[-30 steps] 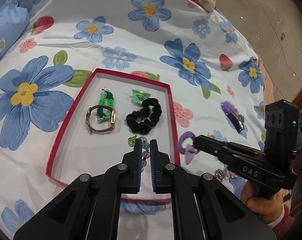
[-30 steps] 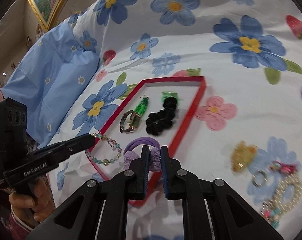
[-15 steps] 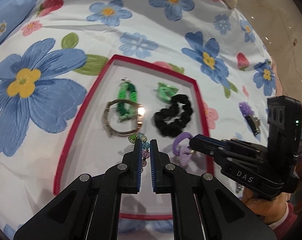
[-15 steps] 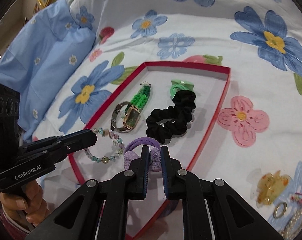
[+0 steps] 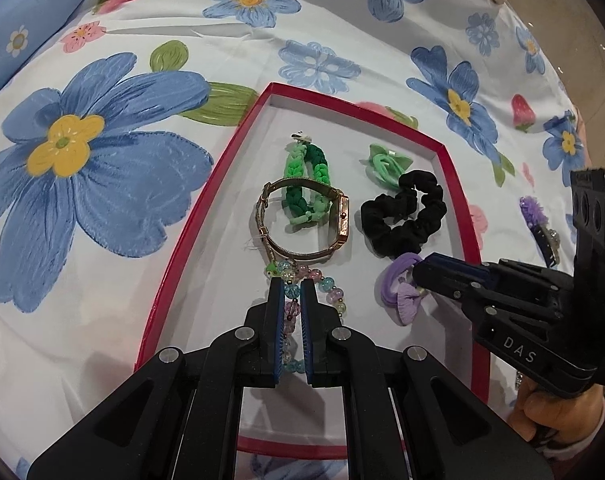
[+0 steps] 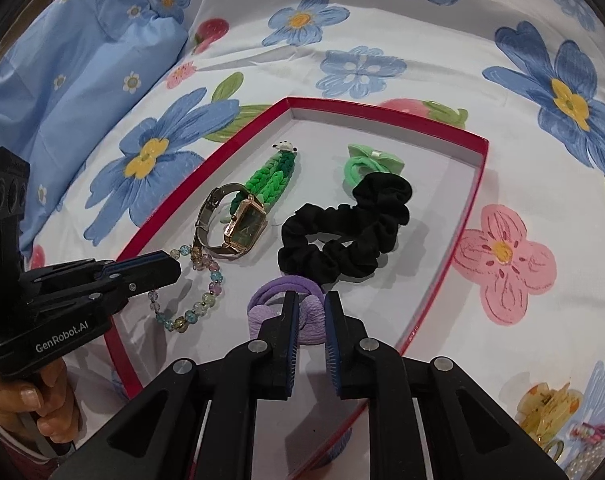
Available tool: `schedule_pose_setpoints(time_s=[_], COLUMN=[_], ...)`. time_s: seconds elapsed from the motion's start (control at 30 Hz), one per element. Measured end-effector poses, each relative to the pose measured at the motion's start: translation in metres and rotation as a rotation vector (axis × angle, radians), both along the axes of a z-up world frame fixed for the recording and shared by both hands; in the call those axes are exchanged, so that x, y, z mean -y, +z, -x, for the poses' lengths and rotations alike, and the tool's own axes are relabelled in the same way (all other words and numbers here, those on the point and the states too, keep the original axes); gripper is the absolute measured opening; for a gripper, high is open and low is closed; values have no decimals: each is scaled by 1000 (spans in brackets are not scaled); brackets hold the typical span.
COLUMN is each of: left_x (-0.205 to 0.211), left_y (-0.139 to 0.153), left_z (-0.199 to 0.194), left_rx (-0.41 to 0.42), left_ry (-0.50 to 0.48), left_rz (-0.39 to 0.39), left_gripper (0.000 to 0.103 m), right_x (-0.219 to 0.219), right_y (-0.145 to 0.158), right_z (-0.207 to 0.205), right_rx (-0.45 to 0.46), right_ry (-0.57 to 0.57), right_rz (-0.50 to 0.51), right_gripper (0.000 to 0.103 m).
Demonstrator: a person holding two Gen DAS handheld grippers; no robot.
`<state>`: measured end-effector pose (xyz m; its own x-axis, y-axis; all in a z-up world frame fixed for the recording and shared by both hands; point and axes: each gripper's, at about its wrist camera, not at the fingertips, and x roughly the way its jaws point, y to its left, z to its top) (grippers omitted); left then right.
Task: Organize jewelry
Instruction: 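Carry the beaded bracelet and purple hair tie into the box lid and release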
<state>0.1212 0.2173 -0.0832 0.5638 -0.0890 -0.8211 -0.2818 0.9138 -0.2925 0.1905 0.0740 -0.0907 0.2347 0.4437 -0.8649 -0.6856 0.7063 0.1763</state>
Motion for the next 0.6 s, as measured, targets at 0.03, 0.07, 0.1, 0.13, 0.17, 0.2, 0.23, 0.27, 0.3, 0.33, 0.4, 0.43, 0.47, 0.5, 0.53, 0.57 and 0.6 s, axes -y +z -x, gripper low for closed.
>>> schedule_pose_setpoints(time_s=[0.03,0.07,0.1,0.13,0.17,0.2,0.23,0.27,0.3,0.33,0.4,0.43,0.47,0.5,0.53,0.57,0.6], left_x=[0,-1,-1,-1,-2,-3,-3,-2,-2,-2,-2,-2,-2,-1,-1,-1,-1], left_y=[0,-1,-1,-1,-2,-2,-2,-2,-1,-1,-1,-2,-3,-3,-4,-4,-4], left_z=[0,0,0,-1,-1,-1,-1,0,0,0,0,0,0,-1,-1,-1,-1], left_rx=[-1,-5,-7,-8,-11,-12,-12,-13,-13,-14,-16,-19,-24,-29,-32,-36,-41], left_ry=[1,3,5,8,13,15,17,20,21,20,21,21,20,22,23,25,28], left_rz=[-1,0,2,2,3,6,5,2,-1,-3,-10,-13,-16,-21,-24,-28,-32], left_gripper=[7,7,7,7,7,7,7,7,7,7,8,9,10,11,14,16,20], right_x=[-2,-2,-3,-3,-2,-2,-1,1,1,3,6,7,10,11,13,15,17], right_y=[0,-1,-1,-1,-1,-1,-1,0,1,2,3,4,5,6,8,10,11], right_z=[0,-1,-1,-1,-2,-2,-2,-2,-2,-2,-2,-1,-1,0,0,2,2], right_rx=[1,2,2,0,-7,-10,-12,-17,-21,-27,-32,-34,-38,-42,-44,-42,-39], right_ry=[1,3,5,4,1,-1,-4,-8,-11,-19,-31,-34,-39,-40,-42,-46,-50], right_rz=[2,6,7,5,-1,-6,-9,-20,-29,-42,-56,-62,-70,-77,-86,-93,-99], right_gripper=[16,16,16,17,17,18,18,19,20,21,22,22,24,27,34,36,37])
